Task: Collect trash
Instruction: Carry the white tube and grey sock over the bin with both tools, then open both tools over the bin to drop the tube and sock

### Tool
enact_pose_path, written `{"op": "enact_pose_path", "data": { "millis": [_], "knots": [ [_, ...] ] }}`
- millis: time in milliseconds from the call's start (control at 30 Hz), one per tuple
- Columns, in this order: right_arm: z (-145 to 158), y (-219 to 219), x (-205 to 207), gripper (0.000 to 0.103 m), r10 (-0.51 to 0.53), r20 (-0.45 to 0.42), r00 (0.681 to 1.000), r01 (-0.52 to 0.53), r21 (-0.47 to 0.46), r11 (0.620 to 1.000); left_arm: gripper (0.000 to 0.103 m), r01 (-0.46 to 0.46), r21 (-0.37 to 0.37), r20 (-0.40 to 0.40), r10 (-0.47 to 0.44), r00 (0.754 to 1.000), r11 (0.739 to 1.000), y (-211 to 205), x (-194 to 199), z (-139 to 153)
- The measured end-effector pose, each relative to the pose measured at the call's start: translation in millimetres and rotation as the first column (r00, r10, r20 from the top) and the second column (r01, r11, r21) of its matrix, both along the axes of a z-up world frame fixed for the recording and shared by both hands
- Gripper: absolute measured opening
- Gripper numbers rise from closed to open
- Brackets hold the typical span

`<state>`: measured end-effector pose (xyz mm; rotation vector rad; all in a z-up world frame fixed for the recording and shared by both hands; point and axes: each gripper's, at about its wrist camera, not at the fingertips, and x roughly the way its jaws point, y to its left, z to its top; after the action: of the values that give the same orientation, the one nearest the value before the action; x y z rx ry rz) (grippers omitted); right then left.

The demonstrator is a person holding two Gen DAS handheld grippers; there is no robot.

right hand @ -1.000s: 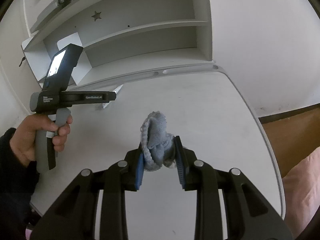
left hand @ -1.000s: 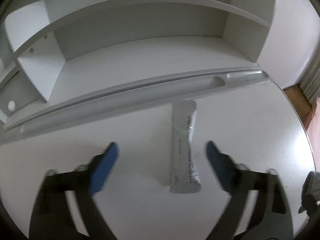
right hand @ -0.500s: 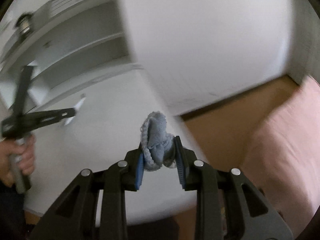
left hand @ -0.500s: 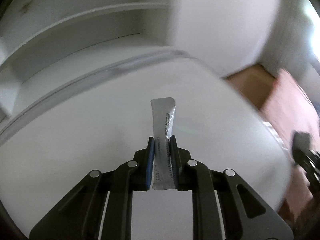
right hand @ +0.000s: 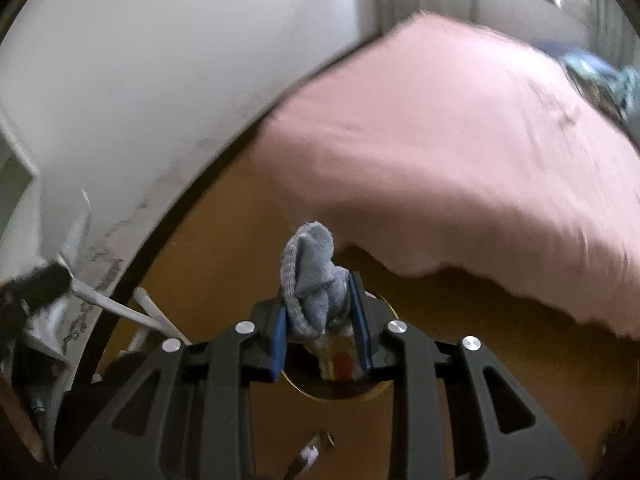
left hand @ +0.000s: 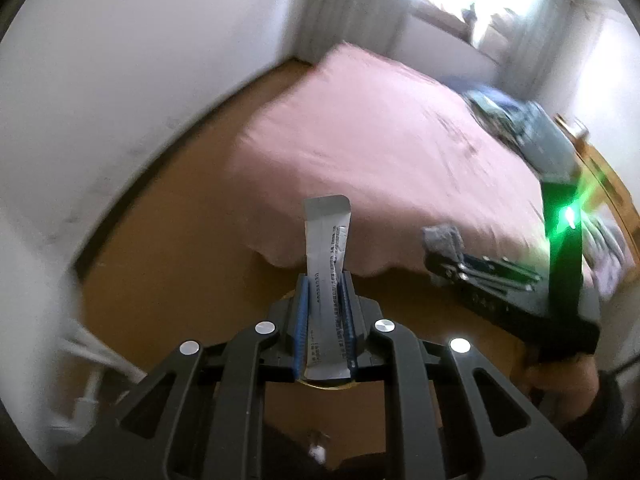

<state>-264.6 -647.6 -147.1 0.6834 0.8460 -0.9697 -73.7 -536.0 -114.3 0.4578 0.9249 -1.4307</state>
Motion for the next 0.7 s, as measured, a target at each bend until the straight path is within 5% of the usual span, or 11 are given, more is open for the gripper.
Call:
{"op": "enact_pose_path", "data": {
  "millis": [333,700],
  "knots": [
    [-89.3,-30.7,-11.8,0.028,-0.023,-0.078,0.997,0.042,0.25,0.967,0.015,0.046,0.21,-0.103,-0.024,0.994,0.977,-49.4,-9.4,-139.2],
    [-98.9,-39.3,-12.1,0.028,0.004,-0.063,0.998,0.015,0.295,0.955,0.015,0.051,0.242,-0.11,-0.025,0.994,0.969,-58.5,-20.1,-169.2]
  ]
}}
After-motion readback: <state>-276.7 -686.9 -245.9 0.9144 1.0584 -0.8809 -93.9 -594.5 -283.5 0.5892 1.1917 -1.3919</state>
